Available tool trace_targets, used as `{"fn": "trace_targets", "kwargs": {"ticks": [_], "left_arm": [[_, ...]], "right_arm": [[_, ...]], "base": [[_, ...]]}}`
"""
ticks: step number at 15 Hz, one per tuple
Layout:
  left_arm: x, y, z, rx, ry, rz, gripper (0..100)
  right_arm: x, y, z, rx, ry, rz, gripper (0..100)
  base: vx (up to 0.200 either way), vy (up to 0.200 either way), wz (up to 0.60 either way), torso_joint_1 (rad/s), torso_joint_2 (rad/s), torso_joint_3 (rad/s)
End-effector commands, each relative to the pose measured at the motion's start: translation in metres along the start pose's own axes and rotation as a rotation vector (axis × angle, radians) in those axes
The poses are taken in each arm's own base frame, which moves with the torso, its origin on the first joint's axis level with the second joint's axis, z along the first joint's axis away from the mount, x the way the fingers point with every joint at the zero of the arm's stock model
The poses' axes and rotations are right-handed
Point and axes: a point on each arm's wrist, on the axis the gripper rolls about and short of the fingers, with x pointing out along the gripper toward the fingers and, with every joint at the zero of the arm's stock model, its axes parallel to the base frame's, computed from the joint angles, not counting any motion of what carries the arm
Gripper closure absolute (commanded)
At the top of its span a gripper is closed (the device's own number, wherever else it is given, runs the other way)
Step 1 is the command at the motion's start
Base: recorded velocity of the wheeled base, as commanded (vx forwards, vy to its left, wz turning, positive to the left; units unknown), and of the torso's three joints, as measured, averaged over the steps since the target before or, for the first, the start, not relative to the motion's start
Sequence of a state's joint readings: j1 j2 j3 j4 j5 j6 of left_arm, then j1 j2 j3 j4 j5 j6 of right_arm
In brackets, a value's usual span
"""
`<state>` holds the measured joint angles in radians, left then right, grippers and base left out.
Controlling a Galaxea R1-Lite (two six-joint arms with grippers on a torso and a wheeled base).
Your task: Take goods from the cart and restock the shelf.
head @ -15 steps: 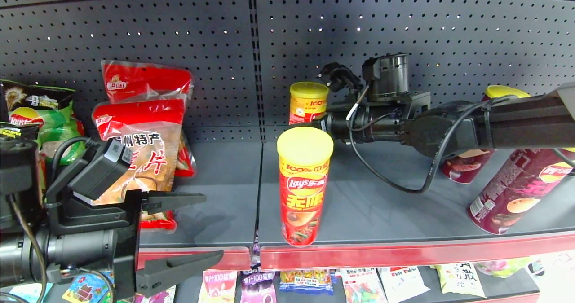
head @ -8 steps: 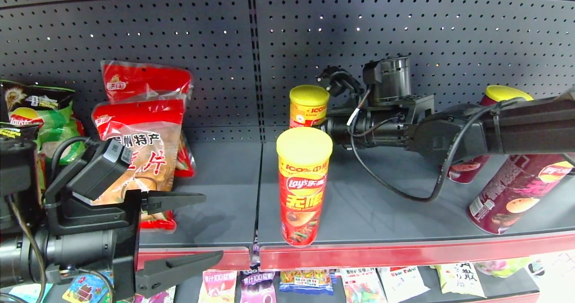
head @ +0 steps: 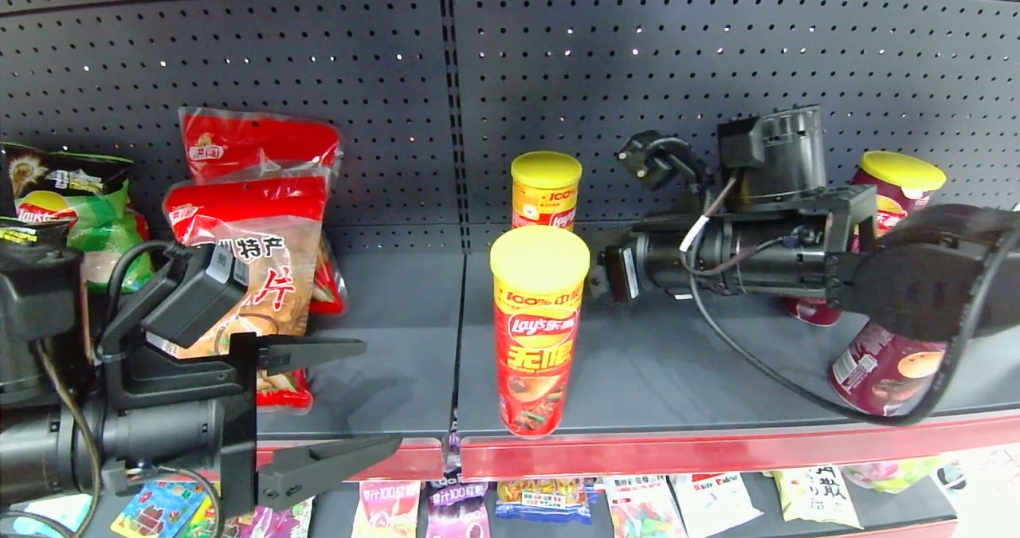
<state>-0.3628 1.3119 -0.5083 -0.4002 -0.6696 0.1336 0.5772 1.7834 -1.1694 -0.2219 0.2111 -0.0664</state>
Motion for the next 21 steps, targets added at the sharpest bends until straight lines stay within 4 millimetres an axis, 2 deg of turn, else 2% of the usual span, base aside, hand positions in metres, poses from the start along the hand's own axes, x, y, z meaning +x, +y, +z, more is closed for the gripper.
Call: {"fn": "trace_targets", "kwargs": {"ticks": [1, 2, 4, 5, 6, 7, 8, 10, 13, 16, 18, 21], "left_arm": [[0.005, 0.005, -0.002, -0.013, 0.020, 0.022, 0], [0.007, 0.006, -0.003, -0.019, 0.031, 0.038, 0], [0.013, 0.011, -0.005, -0.026, 0.051, 0.065, 0], [0.014, 0.012, -0.005, -0.030, 0.056, 0.068, 0], [0.018, 0.015, -0.006, -0.036, 0.068, 0.085, 0], [0.019, 0.017, -0.004, -0.035, 0.069, 0.091, 0], [0.024, 0.021, -0.005, -0.043, 0.081, 0.099, 0], [0.033, 0.024, -0.006, -0.046, 0.108, 0.130, 0], [0.054, 0.021, -0.005, -0.031, 0.150, 0.147, 0], [0.065, 0.019, -0.011, -0.028, 0.194, 0.168, 0], [0.074, 0.017, -0.011, -0.023, 0.207, 0.147, 0], [0.088, 0.023, -0.008, -0.018, 0.216, 0.165, 0]], "right_arm": [[-0.036, 0.006, -0.001, 0.013, -0.024, -0.049, 0], [-0.044, 0.007, -0.004, 0.022, -0.022, -0.058, 0], [-0.075, 0.015, -0.018, 0.040, -0.016, -0.069, 0], [-0.083, 0.017, -0.021, 0.039, -0.019, -0.076, 0], [-0.102, 0.021, -0.031, 0.040, -0.019, -0.110, 0], [-0.110, 0.024, -0.036, 0.039, -0.020, -0.118, 0], [-0.136, 0.032, -0.055, 0.029, -0.020, -0.128, 0], [-0.173, 0.043, -0.072, 0.014, -0.073, -0.120, 0], [-0.215, 0.048, -0.093, 0.013, -0.164, -0.220, 0], [-0.238, 0.049, -0.100, 0.025, -0.237, -0.352, 0], [-0.246, 0.049, -0.109, 0.034, -0.253, -0.402, 0], [-0.249, 0.048, -0.107, 0.041, -0.274, -0.433, 0]], "base": [[0.000, 0.000, 0.00, 0.000, 0.00, 0.000], [0.000, 0.000, 0.00, 0.000, 0.00, 0.000], [0.000, 0.000, 0.00, 0.000, 0.00, 0.000], [0.000, 0.000, 0.00, 0.000, 0.00, 0.000], [0.000, 0.000, 0.00, 0.000, 0.00, 0.000], [0.000, 0.000, 0.00, 0.000, 0.00, 0.000], [0.000, 0.000, 0.00, 0.000, 0.00, 0.000], [0.000, 0.000, 0.00, 0.000, 0.00, 0.000], [0.000, 0.000, 0.00, 0.000, 0.00, 0.000], [0.000, 0.000, 0.00, 0.000, 0.00, 0.000], [0.000, 0.000, 0.00, 0.000, 0.00, 0.000], [0.000, 0.000, 0.00, 0.000, 0.00, 0.000]]}}
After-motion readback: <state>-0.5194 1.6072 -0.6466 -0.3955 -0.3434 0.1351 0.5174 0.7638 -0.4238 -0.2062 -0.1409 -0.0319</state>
